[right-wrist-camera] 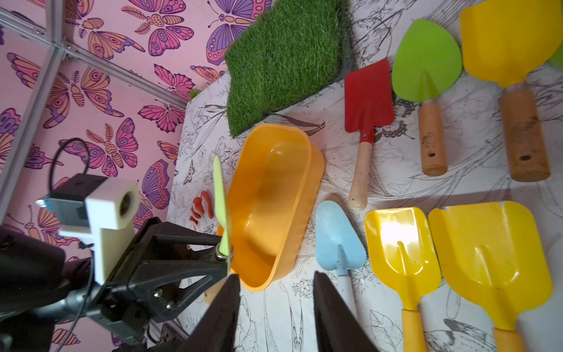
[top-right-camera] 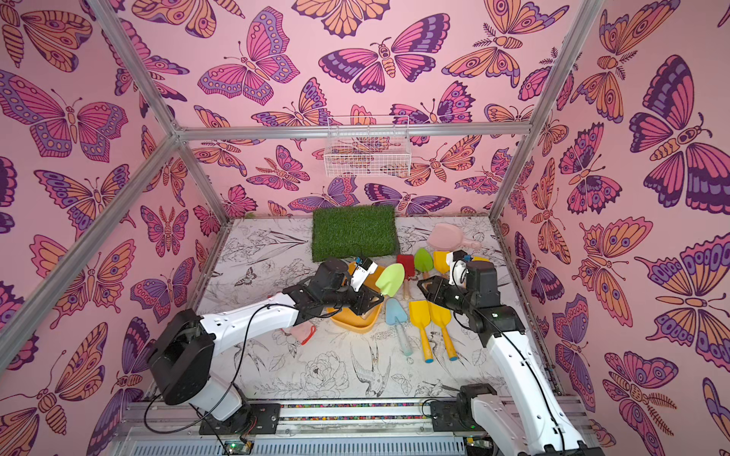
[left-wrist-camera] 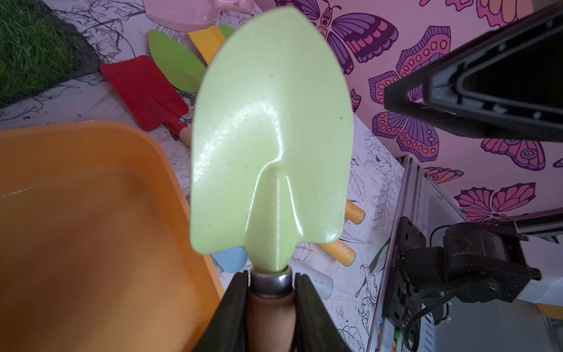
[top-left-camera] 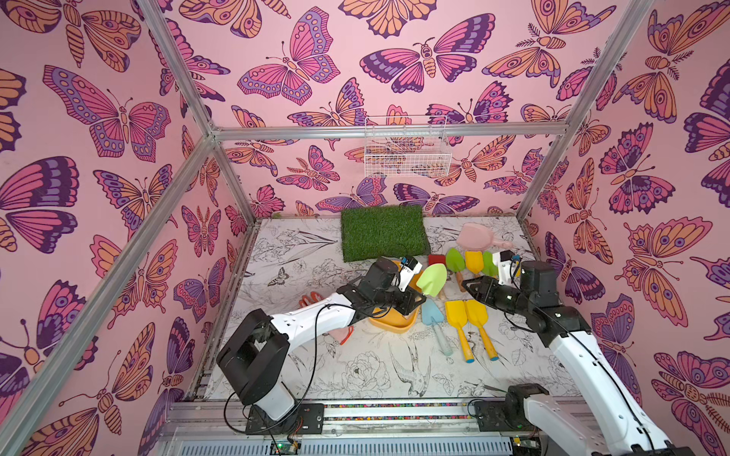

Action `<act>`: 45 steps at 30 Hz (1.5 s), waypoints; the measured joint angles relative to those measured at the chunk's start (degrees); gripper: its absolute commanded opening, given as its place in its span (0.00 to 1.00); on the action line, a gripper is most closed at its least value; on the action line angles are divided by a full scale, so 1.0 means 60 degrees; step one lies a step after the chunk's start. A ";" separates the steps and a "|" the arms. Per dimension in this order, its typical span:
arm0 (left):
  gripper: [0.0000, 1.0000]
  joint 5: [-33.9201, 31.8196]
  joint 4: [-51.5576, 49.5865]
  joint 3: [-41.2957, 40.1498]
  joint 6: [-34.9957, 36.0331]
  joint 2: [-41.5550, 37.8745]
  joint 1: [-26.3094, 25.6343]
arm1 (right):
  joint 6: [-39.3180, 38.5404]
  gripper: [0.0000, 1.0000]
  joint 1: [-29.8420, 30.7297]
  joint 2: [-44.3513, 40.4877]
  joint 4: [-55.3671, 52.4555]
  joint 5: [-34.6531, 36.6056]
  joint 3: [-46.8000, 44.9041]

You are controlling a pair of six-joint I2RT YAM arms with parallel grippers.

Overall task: Take the shovel out of the storage box
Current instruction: Place the shovel at the center of the board.

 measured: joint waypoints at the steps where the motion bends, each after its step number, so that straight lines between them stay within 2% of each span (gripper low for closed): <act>1: 0.00 0.0018 0.0015 0.0044 -0.0007 0.0084 -0.0022 | 0.0102 0.43 0.0007 -0.0055 0.0164 -0.0087 -0.0117; 12: 0.00 0.0240 0.0259 0.0721 -0.0109 0.0641 -0.0557 | 0.0823 0.33 0.0033 -0.0036 0.1071 -0.0597 -0.0437; 18: 0.00 0.0270 0.0372 0.0812 -0.0113 0.0816 -0.0809 | 0.0976 0.18 0.0033 0.0273 0.1271 -0.0743 -0.0448; 21: 0.01 0.0306 0.0382 0.0852 -0.0113 0.0856 -0.0809 | 0.1013 0.07 0.0033 0.0280 0.1333 -0.0729 -0.0481; 23: 0.15 0.0335 0.0386 0.0914 -0.0142 0.0863 -0.0798 | 0.0841 0.00 0.0022 0.0273 0.1308 -0.0470 -0.0506; 27: 0.48 0.0335 0.0390 0.0951 -0.0204 0.0885 -0.0776 | 0.0648 0.00 0.0025 0.0200 0.1217 -0.0219 -0.0532; 31: 0.62 0.0244 0.0499 0.0933 -0.0226 0.0882 -0.0823 | 0.0168 0.00 0.0036 0.0025 0.0882 0.0237 -0.0532; 36: 0.66 0.0113 0.0608 0.0379 -0.0193 0.0448 -0.0823 | -0.1002 0.00 0.0036 -0.0131 0.0415 0.1231 -0.0528; 42: 0.66 -0.0364 0.0619 -0.0892 -0.0215 -0.0914 -0.0750 | -0.2820 0.00 0.0036 -0.0146 -0.0546 0.2823 -0.0233; 45: 0.66 -0.0619 0.0565 -0.1483 -0.0219 -0.1632 -0.0583 | -0.3759 0.00 0.0033 0.0109 -0.1257 0.3832 0.0437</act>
